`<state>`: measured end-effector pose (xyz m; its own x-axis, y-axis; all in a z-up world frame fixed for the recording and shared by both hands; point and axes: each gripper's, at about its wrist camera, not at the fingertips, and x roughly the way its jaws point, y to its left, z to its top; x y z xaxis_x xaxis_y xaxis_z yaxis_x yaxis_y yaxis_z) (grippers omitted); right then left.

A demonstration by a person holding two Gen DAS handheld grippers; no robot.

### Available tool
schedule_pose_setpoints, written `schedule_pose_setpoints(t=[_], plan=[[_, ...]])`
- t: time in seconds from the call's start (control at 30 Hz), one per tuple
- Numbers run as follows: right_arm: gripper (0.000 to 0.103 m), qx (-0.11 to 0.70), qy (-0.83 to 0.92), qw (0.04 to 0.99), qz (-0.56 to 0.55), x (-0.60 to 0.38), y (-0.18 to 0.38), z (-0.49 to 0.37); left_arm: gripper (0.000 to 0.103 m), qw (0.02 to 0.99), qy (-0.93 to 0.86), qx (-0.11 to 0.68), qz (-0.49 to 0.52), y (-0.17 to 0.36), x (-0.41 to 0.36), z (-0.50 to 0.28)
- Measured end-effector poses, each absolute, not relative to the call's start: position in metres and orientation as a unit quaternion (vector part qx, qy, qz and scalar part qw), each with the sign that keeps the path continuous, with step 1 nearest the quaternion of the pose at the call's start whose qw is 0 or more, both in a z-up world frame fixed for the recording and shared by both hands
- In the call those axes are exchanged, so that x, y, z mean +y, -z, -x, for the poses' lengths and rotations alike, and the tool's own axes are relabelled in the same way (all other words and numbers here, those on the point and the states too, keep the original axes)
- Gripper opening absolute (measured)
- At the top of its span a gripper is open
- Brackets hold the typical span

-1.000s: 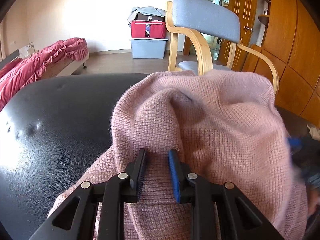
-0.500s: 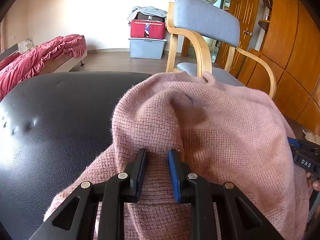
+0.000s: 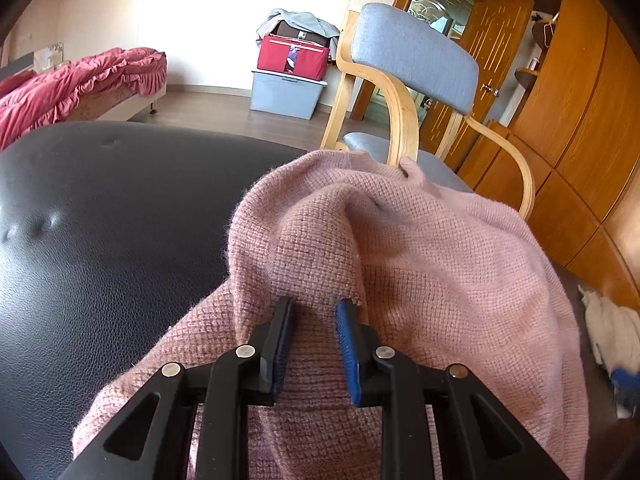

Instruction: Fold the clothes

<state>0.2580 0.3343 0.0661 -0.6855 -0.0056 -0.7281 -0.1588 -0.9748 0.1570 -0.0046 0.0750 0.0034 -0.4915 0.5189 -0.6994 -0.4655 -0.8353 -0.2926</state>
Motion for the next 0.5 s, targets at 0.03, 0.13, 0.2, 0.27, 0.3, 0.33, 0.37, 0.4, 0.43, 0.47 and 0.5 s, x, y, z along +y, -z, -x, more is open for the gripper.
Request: schedule_pose_setpoints(t=[0.03, 0.13, 0.2, 0.27, 0.3, 0.33, 0.37, 0.4, 0.43, 0.47, 0.5], plan=[[0.045, 0.115, -0.908, 0.031, 0.401, 0.331, -0.065, -0.266, 0.022, 0.287, -0.862, -0.036, 0.417, -0.003, 0.074, 0.005], [0.045, 0.147, -0.896, 0.006, 0.419, 0.320, -0.059, -0.281, 0.022, 0.293, -0.859, -0.049, 0.418, -0.003, 0.071, 0.007], [0.045, 0.154, -0.891, -0.008, 0.426, 0.307, -0.057, -0.288, 0.022, 0.297, -0.856, -0.059, 0.419, -0.003, 0.068, 0.008], [0.045, 0.154, -0.888, -0.023, 0.432, 0.292, -0.056, -0.288, 0.022, 0.303, -0.852, -0.073, 0.421, -0.001, 0.065, 0.009], [0.045, 0.154, -0.887, -0.031, 0.435, 0.284, -0.056, -0.287, 0.022, 0.305, -0.851, -0.079, 0.421, -0.001, 0.063, 0.009], [0.045, 0.154, -0.883, -0.041, 0.441, 0.276, -0.055, -0.284, 0.022, 0.306, -0.850, -0.081, 0.421, 0.000, 0.063, 0.009], [0.045, 0.156, -0.876, -0.047, 0.454, 0.269, -0.052, -0.280, 0.022, 0.307, -0.849, -0.084, 0.421, 0.000, 0.062, 0.009], [0.045, 0.157, -0.867, -0.043, 0.471, 0.264, -0.048, -0.276, 0.022, 0.307, -0.849, -0.085, 0.421, 0.000, 0.062, 0.009], [0.045, 0.157, -0.858, -0.036, 0.488, 0.260, -0.043, -0.272, 0.022, 0.307, -0.850, -0.084, 0.421, 0.000, 0.062, 0.008], [0.045, 0.156, -0.852, -0.027, 0.498, 0.256, -0.038, -0.271, 0.022, 0.306, -0.851, -0.083, 0.420, 0.001, 0.062, 0.007], [0.045, 0.159, -0.849, -0.023, 0.503, 0.253, -0.034, -0.270, 0.022, 0.305, -0.851, -0.082, 0.419, 0.000, 0.063, 0.007]])
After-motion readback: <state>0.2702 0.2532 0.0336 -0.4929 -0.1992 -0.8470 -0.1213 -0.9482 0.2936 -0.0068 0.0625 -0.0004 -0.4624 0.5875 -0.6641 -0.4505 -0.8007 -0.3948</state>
